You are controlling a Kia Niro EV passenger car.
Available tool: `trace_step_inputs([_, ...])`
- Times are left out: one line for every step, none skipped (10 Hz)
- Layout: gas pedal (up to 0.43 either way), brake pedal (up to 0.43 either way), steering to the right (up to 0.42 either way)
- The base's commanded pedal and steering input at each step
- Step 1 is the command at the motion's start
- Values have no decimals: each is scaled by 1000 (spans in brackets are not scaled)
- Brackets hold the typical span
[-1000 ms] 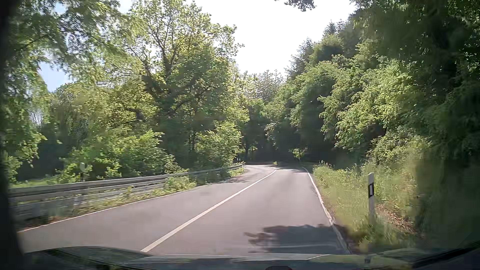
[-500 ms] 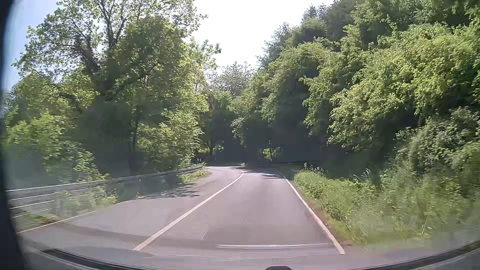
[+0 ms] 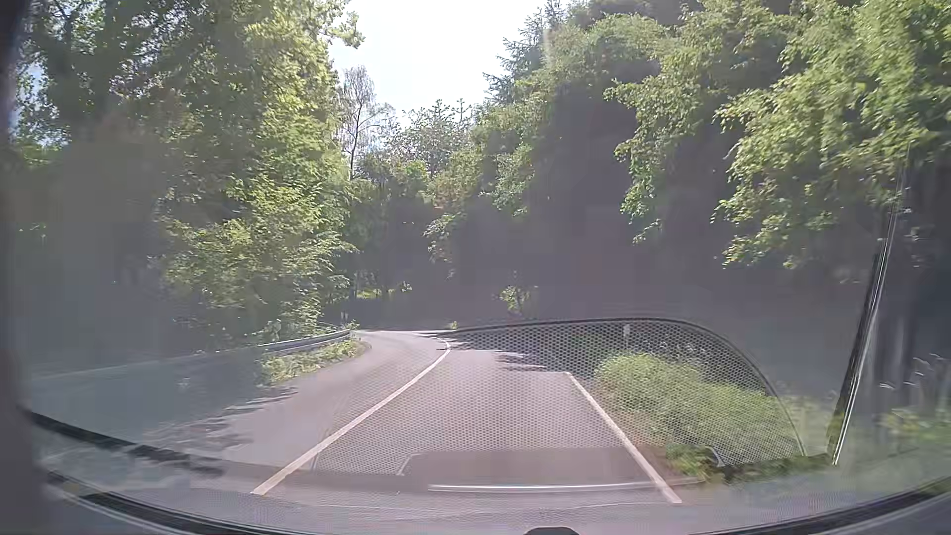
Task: Follow the waypoints while adhering to traffic rules and regulations
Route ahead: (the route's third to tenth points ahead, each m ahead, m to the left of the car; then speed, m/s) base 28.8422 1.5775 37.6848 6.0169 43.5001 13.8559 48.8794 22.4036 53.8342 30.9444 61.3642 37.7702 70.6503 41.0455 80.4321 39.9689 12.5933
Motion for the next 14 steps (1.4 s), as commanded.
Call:
trace_step_inputs([87, 0, 5])
trace_step_inputs([67, 0, 5])
trace_step_inputs([67, 0, 1])
trace_step_inputs([67, 0, -7])
trace_step_inputs([67, 0, -15])
trace_step_inputs([67, 0, -23])
trace_step_inputs([67, 0, -25])
trace_step_inputs([67, 0, -25])
trace_step_inputs([67, 0, -26])
trace_step_inputs([67, 0, -30])
trace_step_inputs([67, 0, -34])
trace_step_inputs([67, 0, -40])
trace_step_inputs([67, 0, -48])
trace_step_inputs([67, 0, -54])
